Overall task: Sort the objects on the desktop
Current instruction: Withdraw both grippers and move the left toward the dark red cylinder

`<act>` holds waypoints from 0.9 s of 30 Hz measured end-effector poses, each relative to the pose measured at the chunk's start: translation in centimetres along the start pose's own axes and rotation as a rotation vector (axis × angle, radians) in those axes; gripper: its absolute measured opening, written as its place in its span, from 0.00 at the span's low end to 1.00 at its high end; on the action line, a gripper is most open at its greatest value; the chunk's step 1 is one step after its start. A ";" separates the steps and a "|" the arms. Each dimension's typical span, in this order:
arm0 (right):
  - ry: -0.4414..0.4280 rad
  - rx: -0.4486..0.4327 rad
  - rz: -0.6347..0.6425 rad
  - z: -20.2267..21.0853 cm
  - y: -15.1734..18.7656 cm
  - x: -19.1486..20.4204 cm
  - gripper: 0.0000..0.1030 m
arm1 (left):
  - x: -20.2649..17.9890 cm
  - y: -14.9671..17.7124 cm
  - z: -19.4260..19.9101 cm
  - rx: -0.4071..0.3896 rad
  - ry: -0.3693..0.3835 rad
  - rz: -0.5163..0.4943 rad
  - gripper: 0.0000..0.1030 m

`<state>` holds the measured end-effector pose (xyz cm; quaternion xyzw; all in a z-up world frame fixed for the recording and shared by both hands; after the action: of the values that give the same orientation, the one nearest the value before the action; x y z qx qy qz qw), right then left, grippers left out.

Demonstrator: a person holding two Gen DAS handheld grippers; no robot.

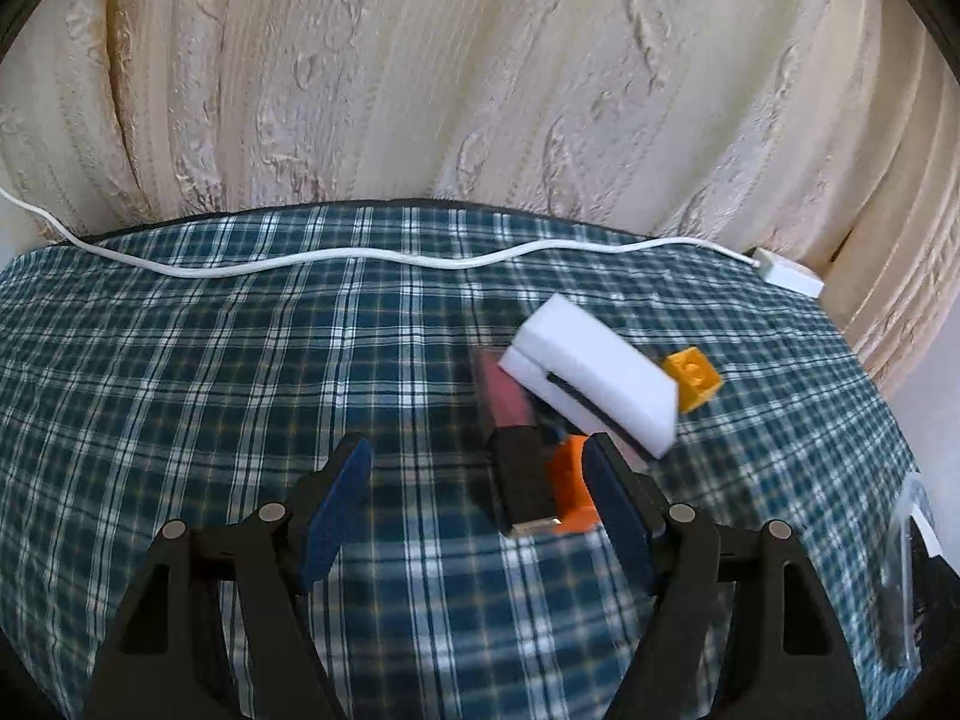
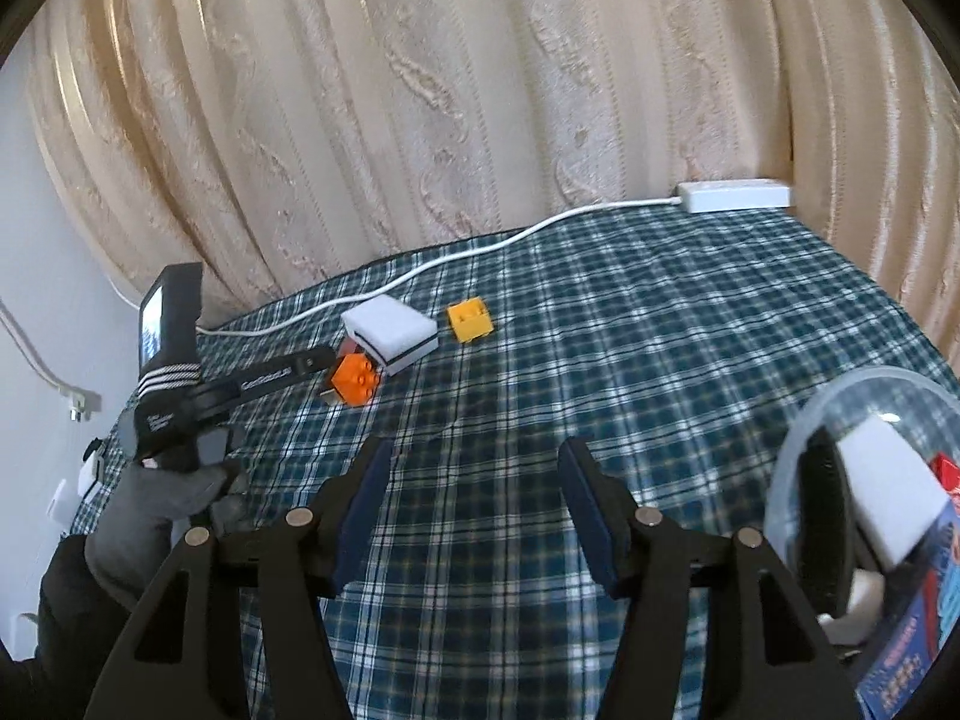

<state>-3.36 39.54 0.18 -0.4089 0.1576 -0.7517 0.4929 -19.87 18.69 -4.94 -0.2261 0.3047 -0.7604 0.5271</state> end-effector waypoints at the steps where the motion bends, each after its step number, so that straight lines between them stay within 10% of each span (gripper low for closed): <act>1: -0.001 0.005 0.003 -0.3 0.0 0.2 0.61 | 0.1 -0.1 -0.3 0.005 0.000 0.000 0.74; 27: -0.009 0.069 0.055 -3.9 0.2 2.4 0.61 | -0.5 0.2 -2.2 0.059 0.045 -0.017 0.74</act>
<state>-6.70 36.68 -1.26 -0.3904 0.1407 -0.7411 0.5278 -21.01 19.58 -6.68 -0.1960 0.2920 -0.7784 0.5200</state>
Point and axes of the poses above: each gripper's, at about its wrist camera, not at the fingertips, and z roughly against the way its jaws point, x to its left, y to its underside, the point moved 8 cm from there along -z, roughly the way its jaws point, and after that the axes turned 15 degrees about -z, right-handed, at the moved point
